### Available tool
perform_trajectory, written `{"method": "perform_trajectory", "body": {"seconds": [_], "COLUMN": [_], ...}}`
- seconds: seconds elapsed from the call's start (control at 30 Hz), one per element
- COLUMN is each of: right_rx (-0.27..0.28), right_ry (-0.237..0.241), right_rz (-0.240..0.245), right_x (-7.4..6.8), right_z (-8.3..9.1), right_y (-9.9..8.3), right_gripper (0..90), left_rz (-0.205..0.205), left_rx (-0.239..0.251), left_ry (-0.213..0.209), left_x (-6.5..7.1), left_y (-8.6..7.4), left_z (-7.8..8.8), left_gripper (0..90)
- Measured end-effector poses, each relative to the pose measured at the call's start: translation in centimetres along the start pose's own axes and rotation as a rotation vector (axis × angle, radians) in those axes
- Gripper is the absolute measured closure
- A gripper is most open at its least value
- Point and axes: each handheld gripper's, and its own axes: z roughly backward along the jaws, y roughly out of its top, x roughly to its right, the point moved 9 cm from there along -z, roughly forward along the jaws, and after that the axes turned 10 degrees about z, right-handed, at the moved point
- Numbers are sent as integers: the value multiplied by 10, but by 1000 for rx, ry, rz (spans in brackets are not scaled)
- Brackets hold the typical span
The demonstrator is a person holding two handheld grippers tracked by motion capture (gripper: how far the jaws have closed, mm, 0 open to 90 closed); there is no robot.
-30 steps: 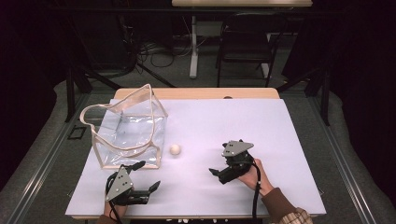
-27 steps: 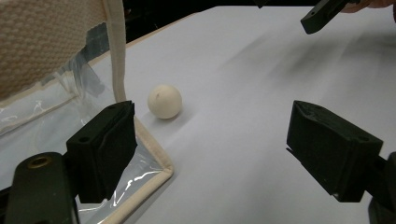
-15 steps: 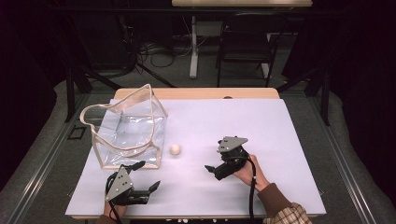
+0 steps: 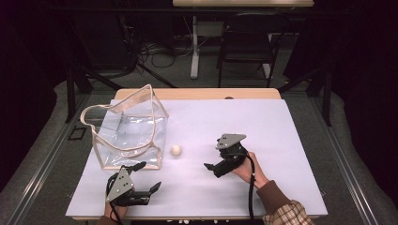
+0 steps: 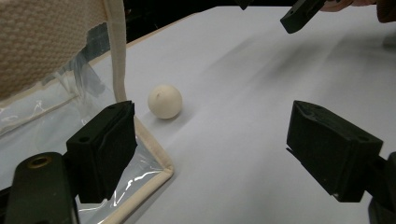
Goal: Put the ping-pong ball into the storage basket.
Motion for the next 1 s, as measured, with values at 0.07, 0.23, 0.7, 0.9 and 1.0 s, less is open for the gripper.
{"method": "perform_trajectory", "body": {"seconds": [0.07, 0.23, 0.7, 0.9, 1.0], "right_rx": [1, -7, -12, -22, -28], "right_ry": [2, 6, 17, 28, 32], "right_rz": [0, 1, 21, 24, 18], "right_x": [2, 4, 13, 15, 15], "right_z": [-2, -5, -15, -22, -25], "right_y": [2, 6, 21, 24, 26], "right_gripper": [0, 0, 0, 0, 0], "left_rz": [-1, 0, -3, -3, -2], "left_rx": [-1, -1, 0, 0, 1], "left_ry": [0, 1, -2, -2, -2], "left_x": [0, 0, 0, 0, 0], "left_y": [0, 0, 0, 0, 0], "left_z": [0, 0, 0, 0, 0], "left_gripper": [162, 162, 162, 162, 162]}}
